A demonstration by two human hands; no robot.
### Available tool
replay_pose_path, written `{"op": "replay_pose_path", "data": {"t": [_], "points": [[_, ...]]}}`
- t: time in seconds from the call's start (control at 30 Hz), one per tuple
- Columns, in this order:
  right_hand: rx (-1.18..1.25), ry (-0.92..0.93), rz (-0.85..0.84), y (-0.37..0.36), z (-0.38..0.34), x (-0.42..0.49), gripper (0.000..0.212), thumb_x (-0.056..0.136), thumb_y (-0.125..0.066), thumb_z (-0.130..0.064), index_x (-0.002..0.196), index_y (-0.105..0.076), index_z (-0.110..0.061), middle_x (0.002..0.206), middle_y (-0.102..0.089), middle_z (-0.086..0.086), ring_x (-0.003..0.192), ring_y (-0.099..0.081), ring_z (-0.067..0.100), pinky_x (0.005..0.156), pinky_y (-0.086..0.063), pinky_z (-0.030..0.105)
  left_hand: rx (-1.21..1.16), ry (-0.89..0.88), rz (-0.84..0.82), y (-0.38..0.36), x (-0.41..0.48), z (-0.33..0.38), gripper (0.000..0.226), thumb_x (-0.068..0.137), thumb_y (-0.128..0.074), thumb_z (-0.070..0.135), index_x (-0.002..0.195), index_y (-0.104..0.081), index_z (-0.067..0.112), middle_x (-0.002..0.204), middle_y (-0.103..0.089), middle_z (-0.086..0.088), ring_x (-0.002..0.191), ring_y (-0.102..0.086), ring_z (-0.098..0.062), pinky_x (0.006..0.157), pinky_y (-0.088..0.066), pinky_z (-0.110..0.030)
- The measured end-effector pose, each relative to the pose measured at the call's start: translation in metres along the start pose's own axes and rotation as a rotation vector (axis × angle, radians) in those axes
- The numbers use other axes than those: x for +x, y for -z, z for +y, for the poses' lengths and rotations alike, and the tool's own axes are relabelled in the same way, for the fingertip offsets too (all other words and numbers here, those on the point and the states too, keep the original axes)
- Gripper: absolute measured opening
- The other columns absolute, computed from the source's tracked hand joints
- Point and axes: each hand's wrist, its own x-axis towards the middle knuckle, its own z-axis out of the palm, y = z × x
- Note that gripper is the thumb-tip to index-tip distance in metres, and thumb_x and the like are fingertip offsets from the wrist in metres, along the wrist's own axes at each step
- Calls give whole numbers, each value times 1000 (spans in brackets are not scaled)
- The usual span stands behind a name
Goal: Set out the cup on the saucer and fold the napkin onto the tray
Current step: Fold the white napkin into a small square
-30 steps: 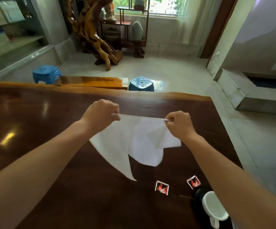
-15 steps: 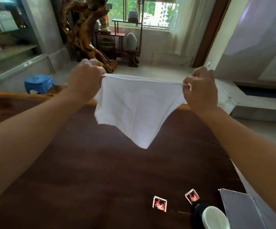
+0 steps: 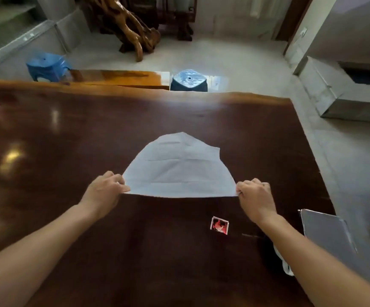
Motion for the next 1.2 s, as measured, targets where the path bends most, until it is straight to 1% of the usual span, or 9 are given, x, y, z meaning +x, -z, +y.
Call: {"op": "replay_pose_path", "data": {"t": [0.13, 0.23, 0.4, 0.53, 0.7, 0.8, 0.97, 1.1, 1.2], "points": [[-16, -74, -251, -60, -2, -55, 27, 84, -48, -2, 85, -69, -18, 84, -69, 2, 86, -57, 27, 72, -38, 35, -125, 183, -266, -76, -46, 15, 40, 89, -57, 4, 107, -77, 34, 110, -67, 7, 102, -58, -20, 84, -49, -32], [-27, -139, -385, -83, 0, -86, 30, 85, -45, -4, 88, -69, -22, 85, -67, 2, 77, -50, 26, 70, -39, 35, -182, 314, -414, -112, -75, 20, 23, 92, -60, 19, 105, -75, 30, 104, -62, 3, 97, -64, -20, 85, -50, -29], [158, -217, -453, -96, 10, -89, 28, 95, -48, -11, 105, -72, -23, 98, -72, -1, 89, -63, 21, 74, -51, 31, -334, 361, -563, -131, -77, 6, 19, 92, -63, 20, 77, -75, 21, 89, -70, 5, 89, -65, -15, 77, -55, -31], [424, -290, -406, -88, 18, -42, 11, 94, -60, -15, 95, -70, -20, 88, -70, -6, 84, -65, 16, 70, -51, 28, -661, 599, -454, -127, -34, -18, 15, 87, -74, 36, 80, -80, 25, 83, -76, 10, 85, -69, -11, 74, -54, -33], [563, -427, -229, -93, 16, 48, 5, 92, -64, -24, 94, -69, -25, 86, -65, -11, 82, -60, 10, 58, -39, 18, -839, 865, -180, -128, 35, -47, 18, 90, -69, 43, 91, -71, 25, 99, -71, 1, 97, -65, -23, 77, -50, -37], [658, -579, -177, -105, 14, 96, 6, 92, -65, -29, 97, -67, -27, 89, -63, -14, 83, -59, 5, 56, -43, 23, -850, 906, -134, -135, 71, -56, 17, 95, -61, 43, 96, -64, 27, 100, -68, 0, 96, -64, -24, 81, -56, -44], [660, -678, -181, -137, 18, 145, 2, 90, -65, -31, 92, -64, -30, 87, -64, -10, 82, -62, 10, 63, -52, 31, -802, 940, -93, -160, 113, -65, 21, 98, -55, 42, 99, -65, 24, 95, -66, 1, 89, -61, -21, 63, -42, -32], [609, -764, -175, -167, 25, 165, 5, 91, -62, -30, 87, -61, -32, 86, -66, -8, 79, -61, 9, 64, -51, 31, -817, 955, -93, -185, 137, -68, 21, 99, -52, 40, 96, -64, 23, 88, -65, 5, 81, -59, -16, 61, -43, -32], [588, -814, -214, -185, 32, 176, 5, 91, -58, -30, 93, -63, -29, 91, -67, -4, 87, -65, 17, 77, -59, 43, -797, 953, -91, -202, 148, -69, 22, 100, -50, 39, 93, -63, 22, 84, -63, 7, 79, -57, -16, 60, -40, -33]]}}
